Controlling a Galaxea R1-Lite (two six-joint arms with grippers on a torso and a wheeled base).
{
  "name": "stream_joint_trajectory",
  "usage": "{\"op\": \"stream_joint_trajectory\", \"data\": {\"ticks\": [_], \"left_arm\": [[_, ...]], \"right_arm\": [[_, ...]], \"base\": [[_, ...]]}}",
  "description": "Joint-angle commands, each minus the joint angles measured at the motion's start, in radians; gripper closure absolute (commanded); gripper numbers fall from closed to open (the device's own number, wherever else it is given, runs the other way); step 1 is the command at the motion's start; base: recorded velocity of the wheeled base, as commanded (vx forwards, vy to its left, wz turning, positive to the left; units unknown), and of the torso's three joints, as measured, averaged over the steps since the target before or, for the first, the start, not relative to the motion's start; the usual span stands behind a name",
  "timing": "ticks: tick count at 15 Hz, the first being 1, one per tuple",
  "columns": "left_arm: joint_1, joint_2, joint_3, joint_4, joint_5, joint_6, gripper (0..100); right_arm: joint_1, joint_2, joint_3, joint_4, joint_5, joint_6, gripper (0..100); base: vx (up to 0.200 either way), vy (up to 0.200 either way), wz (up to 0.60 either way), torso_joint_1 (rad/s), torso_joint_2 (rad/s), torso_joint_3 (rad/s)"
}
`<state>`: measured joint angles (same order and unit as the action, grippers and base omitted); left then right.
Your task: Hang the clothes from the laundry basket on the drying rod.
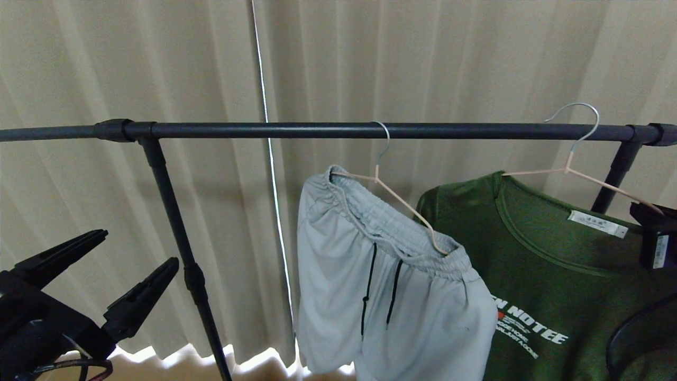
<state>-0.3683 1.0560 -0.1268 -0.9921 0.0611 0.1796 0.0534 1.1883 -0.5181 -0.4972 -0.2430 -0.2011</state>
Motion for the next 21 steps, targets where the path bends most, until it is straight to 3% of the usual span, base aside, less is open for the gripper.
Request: {"op": "stream_joint_trajectory", "data": {"ticks": [1, 11, 12, 16, 21], "left_arm": [[0.000, -0.013, -0.001, 0.000, 0.000, 0.000, 0], [0.000, -0.017, 0.001, 0.000, 0.000, 0.000, 0], [-0.001, -0.025, -0.001, 0.001, 0.000, 0.000, 0], [0.000, -0.028, -0.001, 0.003, 0.000, 0.000, 0], [0.002, -0.050, -0.007, 0.003, 0.000, 0.000, 0]], "right_arm": [[0.000, 0.093, -0.045, 0.000, -0.001, 0.000, 100], [0.019, 0.116, -0.040, 0.006, -0.004, -0.001, 100], [0.020, 0.114, -0.037, 0.008, -0.002, -0.001, 0], [0.023, 0.109, -0.002, -0.012, 0.011, 0.003, 0], [0.094, 0.106, 0.073, -0.199, 0.021, 0.008, 0]], "base": [[0.000, 0.000, 0.00, 0.000, 0.00, 0.000], [0.000, 0.000, 0.00, 0.000, 0.00, 0.000], [0.000, 0.000, 0.00, 0.000, 0.00, 0.000], [0.000, 0.000, 0.00, 0.000, 0.00, 0.000], [0.000, 0.000, 0.00, 0.000, 0.00, 0.000]]}}
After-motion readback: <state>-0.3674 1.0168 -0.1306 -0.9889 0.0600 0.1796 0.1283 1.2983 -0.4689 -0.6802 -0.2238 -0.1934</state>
